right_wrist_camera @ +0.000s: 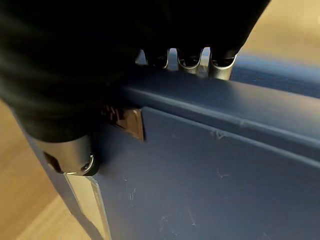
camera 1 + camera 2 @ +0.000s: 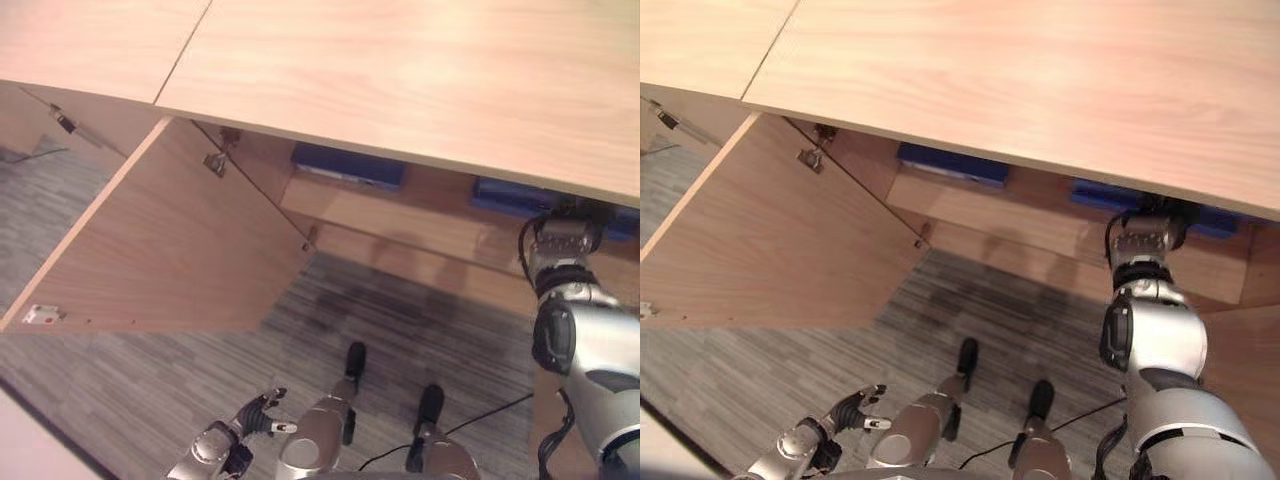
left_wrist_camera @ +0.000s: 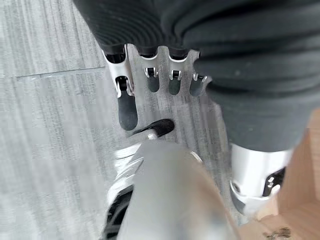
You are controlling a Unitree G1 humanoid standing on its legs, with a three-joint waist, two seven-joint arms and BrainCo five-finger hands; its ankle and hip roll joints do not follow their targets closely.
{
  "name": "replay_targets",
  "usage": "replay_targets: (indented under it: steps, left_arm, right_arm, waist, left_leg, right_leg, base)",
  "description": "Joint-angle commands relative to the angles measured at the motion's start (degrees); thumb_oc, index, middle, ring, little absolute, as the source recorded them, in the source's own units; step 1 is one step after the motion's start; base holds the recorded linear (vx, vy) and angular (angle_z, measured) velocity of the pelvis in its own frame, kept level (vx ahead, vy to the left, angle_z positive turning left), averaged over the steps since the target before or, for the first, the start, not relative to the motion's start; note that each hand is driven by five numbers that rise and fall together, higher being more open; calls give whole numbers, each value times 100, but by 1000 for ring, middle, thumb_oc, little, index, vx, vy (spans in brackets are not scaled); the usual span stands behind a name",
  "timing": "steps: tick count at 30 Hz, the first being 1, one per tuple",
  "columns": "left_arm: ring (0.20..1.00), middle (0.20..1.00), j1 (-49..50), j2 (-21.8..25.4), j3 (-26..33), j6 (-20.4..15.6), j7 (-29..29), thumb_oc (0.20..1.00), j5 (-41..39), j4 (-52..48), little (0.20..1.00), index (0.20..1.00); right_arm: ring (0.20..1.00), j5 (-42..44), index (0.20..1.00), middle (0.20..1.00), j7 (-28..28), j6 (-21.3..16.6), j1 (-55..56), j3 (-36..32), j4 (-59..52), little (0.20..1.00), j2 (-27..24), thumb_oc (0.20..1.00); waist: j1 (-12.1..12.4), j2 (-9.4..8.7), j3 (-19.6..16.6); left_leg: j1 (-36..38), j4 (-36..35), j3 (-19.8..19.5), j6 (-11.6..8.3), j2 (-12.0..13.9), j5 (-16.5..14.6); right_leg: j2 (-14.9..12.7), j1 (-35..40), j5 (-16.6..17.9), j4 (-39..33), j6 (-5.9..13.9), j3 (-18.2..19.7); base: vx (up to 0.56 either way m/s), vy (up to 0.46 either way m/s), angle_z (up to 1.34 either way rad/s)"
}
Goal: Put the empty folder in the office cabinet
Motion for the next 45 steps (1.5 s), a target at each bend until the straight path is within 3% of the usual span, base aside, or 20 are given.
replay_targets:
  steps: [1, 5, 10, 11, 21, 39, 45]
  left_arm:
    - [1000, 1000, -416, 114, -137, -97, 75, 1000, -96, 30, 1000, 1000]
    - [1000, 1000, -490, 251, -321, -116, 68, 1000, -75, -88, 1000, 1000]
    - [1000, 1000, -569, 261, -417, -111, 142, 1000, -15, -45, 1000, 1000]
    - [1000, 1000, -664, 263, -545, -109, 303, 1000, 84, 1, 1000, 1000]
    - [1000, 1000, -845, 181, -673, -170, 722, 1000, 114, -81, 1000, 1000]
    - [1000, 1000, -830, 188, -597, -257, 837, 1000, -76, -192, 1000, 1000]
    - [1000, 1000, -771, 161, -571, -257, 807, 1000, -98, -187, 1000, 1000]
  right_arm:
    - [200, 10, 200, 200, 3, -382, -528, 680, -289, 200, -649, 200]
    - [200, 21, 200, 200, -149, -332, -1150, 1046, -44, 200, -1118, 200]
    - [200, -117, 200, 200, -410, -361, -1535, 1265, -19, 200, -1270, 200]
    - [200, -188, 200, 200, -884, -393, -1898, 1404, 263, 200, -1401, 200]
    - [200, -105, 200, 200, -1933, -871, -1855, 1021, 200, 200, -1149, 200]
    - [200, -432, 200, 200, -2078, -654, -1746, 1274, 240, 200, -1180, 200]
    - [200, -852, 200, 200, -2003, -316, -1825, 1588, 351, 200, -1269, 200]
  waist:
    - [191, -270, -71]
    - [324, -133, -134]
    - [370, -55, -155]
    - [387, 8, -127]
    - [258, 96, -13]
    - [102, 155, 185]
    - [90, 162, 205]
  left_leg:
    - [63, 248, 244, -212, 4, -700]
    - [-350, 454, 167, -223, -99, -774]
    - [-608, 624, 141, -216, -149, -812]
    - [-904, 906, 127, -212, -218, -888]
    - [-1421, 1339, 109, -182, -325, -1063]
    - [-1646, 1279, 321, -123, -395, -1069]
    - [-1578, 1119, 350, -112, -390, -1027]
  right_leg:
    - [-790, -848, 45, 678, 567, 612]
    - [-895, -1385, -179, 1162, 550, 634]
    - [-958, -1699, -276, 1469, 538, 677]
    - [-1013, -2008, -376, 1778, 515, 712]
    - [-997, -2583, -560, 2282, 484, 834]
    - [-967, -3084, -510, 2425, 497, 1098]
    - [-977, -3102, -461, 2349, 510, 1138]
  base:
    - [7, -15, 8]
    - [5, -2, 21]
    - [-6, 22, 14]
    - [0, 16, 4]
    - [-8, -1, 5]
    - [0, 14, -2]
    - [5, 9, -4]
